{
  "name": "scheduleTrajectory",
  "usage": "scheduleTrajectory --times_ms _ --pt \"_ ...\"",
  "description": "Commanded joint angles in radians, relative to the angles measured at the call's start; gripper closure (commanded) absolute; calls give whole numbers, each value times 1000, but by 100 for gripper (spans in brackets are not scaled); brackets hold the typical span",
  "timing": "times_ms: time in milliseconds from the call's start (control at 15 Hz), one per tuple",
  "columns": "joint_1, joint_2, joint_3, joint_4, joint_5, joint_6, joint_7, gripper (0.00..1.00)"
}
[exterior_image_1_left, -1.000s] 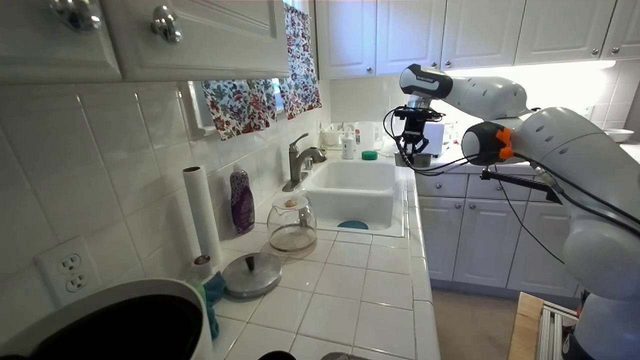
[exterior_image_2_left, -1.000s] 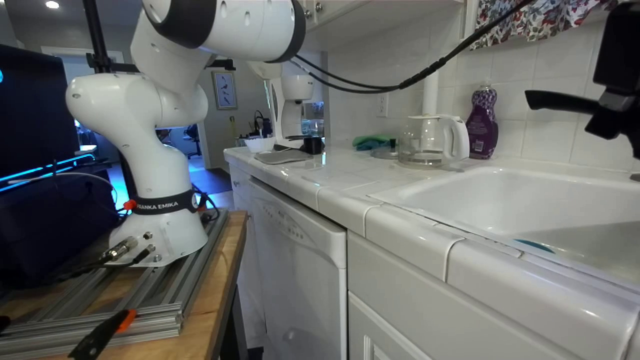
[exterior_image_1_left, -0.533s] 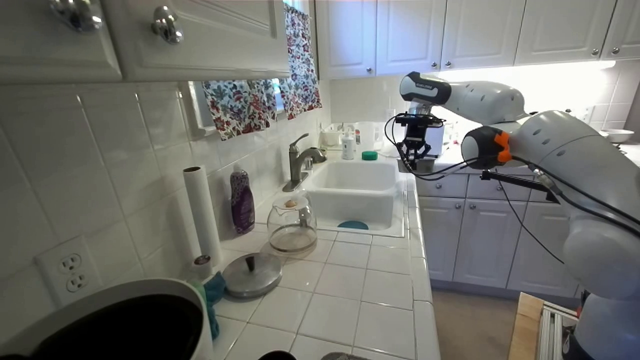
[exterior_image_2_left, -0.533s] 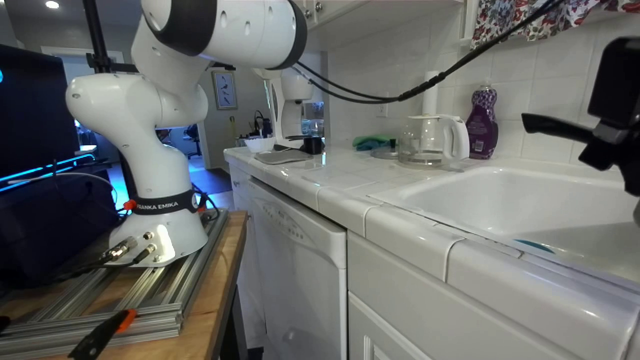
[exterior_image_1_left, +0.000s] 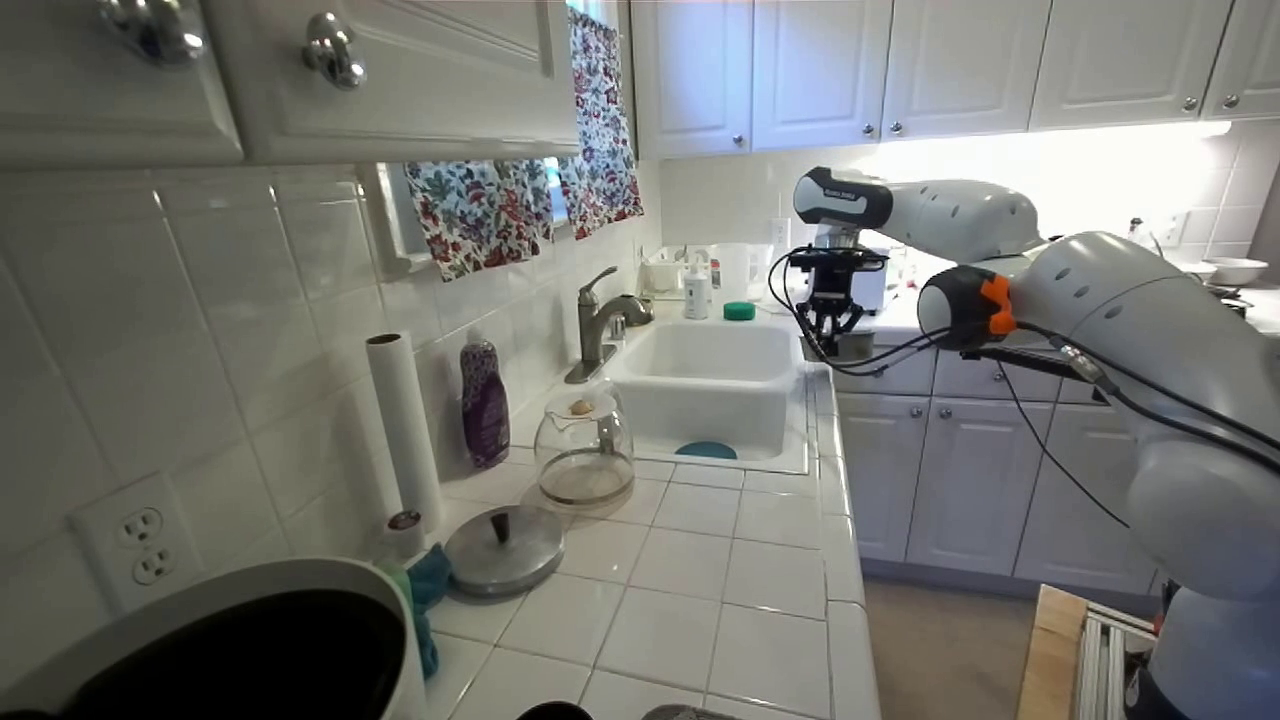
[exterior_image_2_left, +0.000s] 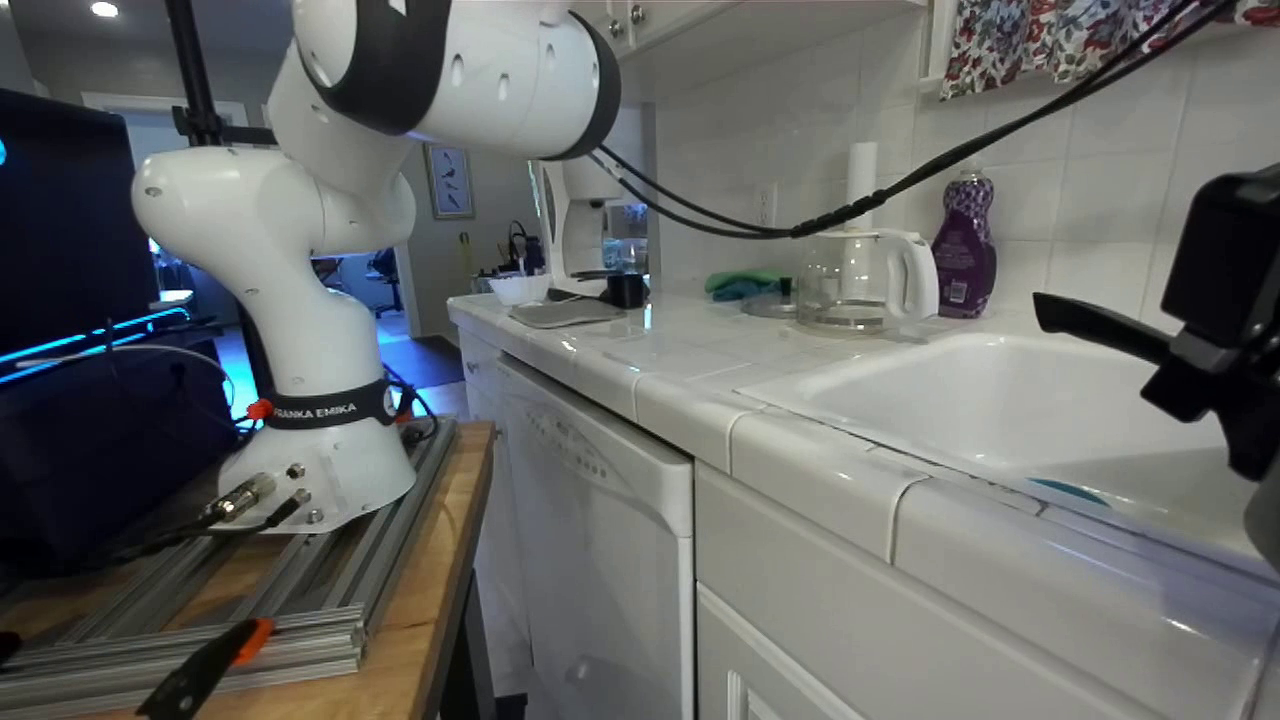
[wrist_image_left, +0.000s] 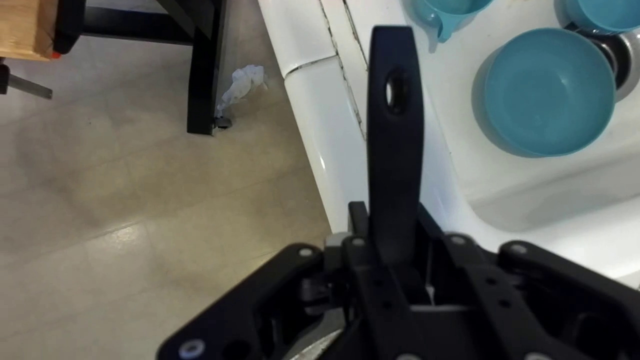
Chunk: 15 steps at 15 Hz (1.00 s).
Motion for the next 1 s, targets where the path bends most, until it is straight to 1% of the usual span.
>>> scheduleTrajectory --times_ms 0,400,933 --pt "37 8 -33 30 -59 34 39 94" --pt "71 22 -45 24 -91 99 53 94" --pt "74 45 -39 23 -90 157 39 94"
